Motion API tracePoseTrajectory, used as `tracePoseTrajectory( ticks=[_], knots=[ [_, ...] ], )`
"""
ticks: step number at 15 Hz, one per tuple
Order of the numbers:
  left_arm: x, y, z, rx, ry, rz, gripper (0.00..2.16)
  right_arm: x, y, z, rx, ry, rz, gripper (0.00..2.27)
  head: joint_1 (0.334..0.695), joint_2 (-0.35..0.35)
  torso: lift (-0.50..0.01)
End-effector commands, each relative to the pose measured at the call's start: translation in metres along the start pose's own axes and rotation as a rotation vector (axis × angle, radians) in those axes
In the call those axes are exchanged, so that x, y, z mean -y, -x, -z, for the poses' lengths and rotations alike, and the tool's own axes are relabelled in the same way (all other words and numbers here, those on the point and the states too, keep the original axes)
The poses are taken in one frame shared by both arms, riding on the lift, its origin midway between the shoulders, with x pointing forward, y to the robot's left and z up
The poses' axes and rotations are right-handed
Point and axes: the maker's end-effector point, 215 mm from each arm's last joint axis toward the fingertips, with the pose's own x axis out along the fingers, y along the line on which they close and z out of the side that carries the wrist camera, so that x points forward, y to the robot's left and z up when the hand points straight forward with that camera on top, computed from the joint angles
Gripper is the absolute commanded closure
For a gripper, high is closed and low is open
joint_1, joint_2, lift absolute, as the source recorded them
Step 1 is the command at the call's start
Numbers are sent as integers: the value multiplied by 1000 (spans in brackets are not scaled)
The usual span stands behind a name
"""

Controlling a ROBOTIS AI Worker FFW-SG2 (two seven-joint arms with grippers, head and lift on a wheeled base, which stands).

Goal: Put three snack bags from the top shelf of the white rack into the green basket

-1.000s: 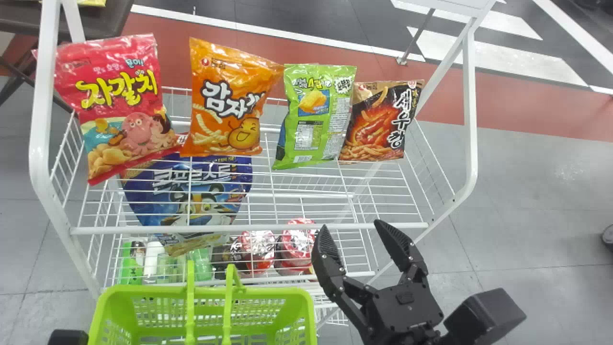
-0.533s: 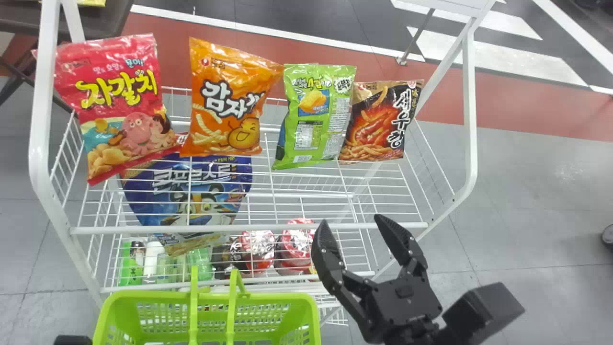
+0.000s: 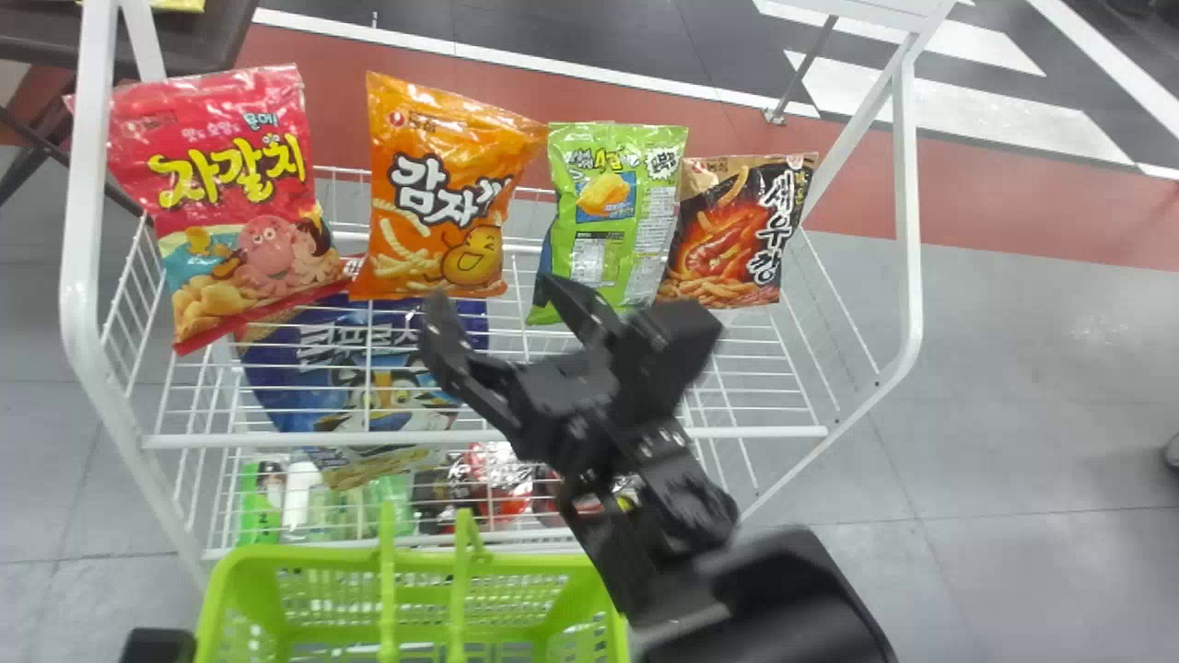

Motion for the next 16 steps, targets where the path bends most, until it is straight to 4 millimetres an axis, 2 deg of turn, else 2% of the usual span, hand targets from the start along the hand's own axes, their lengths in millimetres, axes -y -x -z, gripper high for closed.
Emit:
tracePoseTrajectory(
  ticks=[1, 2, 3, 4, 6, 7, 9, 13, 16],
  knots=[
    [0, 0, -1, -2, 2, 1, 2121, -30, -56, 8, -39, 23, -77, 137, 695, -190, 0],
    [0, 0, -1, -1, 3, 5, 2118, -40, -76, 17, -70, 42, -106, 137, 695, -152, 0],
    [-1, 1, -2, -2, 3, 5, 2118, -45, -90, 20, -87, 59, -123, 137, 695, -81, 0],
    [-2, 1, -2, -2, 5, 5, 2118, -51, -107, 29, -112, 74, -143, 137, 695, -52, 0],
    [-1, 1, -4, -2, 0, 6, 2121, -47, -133, 41, -153, 99, -156, 137, 695, -11, 0],
    [-1, 1, -4, -5, 5, 8, 2118, -50, -146, 41, -165, 102, -179, 137, 695, 2, 0],
    [-2, 0, -7, -11, 9, 19, 2118, -51, -159, 51, -212, 89, -226, 140, 695, 28, 0],
    [-1, -6, -12, -65, -15, 24, 2118, -64, -165, 50, -259, 52, -294, 144, 695, 48, 0],
    [-1, -9, -12, -82, -10, 36, 2118, -61, -178, 51, -289, 51, -328, 157, 695, 51, 0]
  ],
)
